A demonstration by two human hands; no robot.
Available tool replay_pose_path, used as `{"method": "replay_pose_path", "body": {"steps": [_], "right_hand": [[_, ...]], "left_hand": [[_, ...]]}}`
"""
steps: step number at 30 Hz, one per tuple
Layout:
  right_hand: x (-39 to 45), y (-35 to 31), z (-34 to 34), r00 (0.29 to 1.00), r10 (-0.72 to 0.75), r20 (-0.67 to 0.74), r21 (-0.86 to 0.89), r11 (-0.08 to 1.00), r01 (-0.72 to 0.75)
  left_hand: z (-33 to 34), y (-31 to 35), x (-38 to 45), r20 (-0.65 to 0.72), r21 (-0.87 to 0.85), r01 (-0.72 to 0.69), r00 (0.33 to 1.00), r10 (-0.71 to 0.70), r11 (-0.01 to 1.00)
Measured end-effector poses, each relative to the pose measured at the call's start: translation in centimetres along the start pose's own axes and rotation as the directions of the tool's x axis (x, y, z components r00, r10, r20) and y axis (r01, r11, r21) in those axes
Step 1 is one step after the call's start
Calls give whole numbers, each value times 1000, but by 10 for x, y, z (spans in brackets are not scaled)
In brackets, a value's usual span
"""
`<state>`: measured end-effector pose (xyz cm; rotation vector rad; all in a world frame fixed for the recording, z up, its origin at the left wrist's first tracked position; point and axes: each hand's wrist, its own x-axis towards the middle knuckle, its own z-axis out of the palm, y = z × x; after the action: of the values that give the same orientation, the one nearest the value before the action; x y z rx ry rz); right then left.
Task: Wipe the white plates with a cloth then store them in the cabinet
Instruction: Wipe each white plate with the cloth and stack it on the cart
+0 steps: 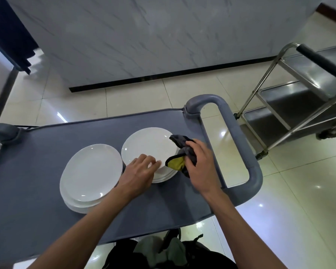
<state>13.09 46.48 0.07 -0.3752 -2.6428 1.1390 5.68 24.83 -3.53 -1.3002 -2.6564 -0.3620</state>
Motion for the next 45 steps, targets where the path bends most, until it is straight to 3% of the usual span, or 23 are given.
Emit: {"method": "replay_pose_path", "body": {"steps": [7,15,23,29,34,38,42,45], "right_hand": [[-6,11,4,1000,14,28,-18,1000,-14],[-3,12,11,999,-5,47,-64,998,8],[1,-5,20,998,-40,52,-70,997,44],[2,-24,39,994,-72,83,-63,995,77],[2,-52,75,985,-127,114,-64,989,135],[-2,-84,106,971,-175,160,-49,981,185],[-6,-121,139,943,-239,231,-41,966,255],[-7,-151,164,914,-299,275,-27,948,318]], "left_hand": [[7,9,-3,116,-27,7,993,-4,1000],[5,10,-1,153,-80,62,987,-49,995],[3,11,-9,131,-102,84,989,-70,991],[-7,-14,-42,22,-193,266,964,-267,945],[-22,-61,-88,-85,-238,493,848,-524,837],[-34,-103,-130,-112,-314,704,639,-761,637],[-42,-143,-164,4,-375,831,445,-896,411],[-42,-159,-175,105,-425,851,386,-916,310]]}}
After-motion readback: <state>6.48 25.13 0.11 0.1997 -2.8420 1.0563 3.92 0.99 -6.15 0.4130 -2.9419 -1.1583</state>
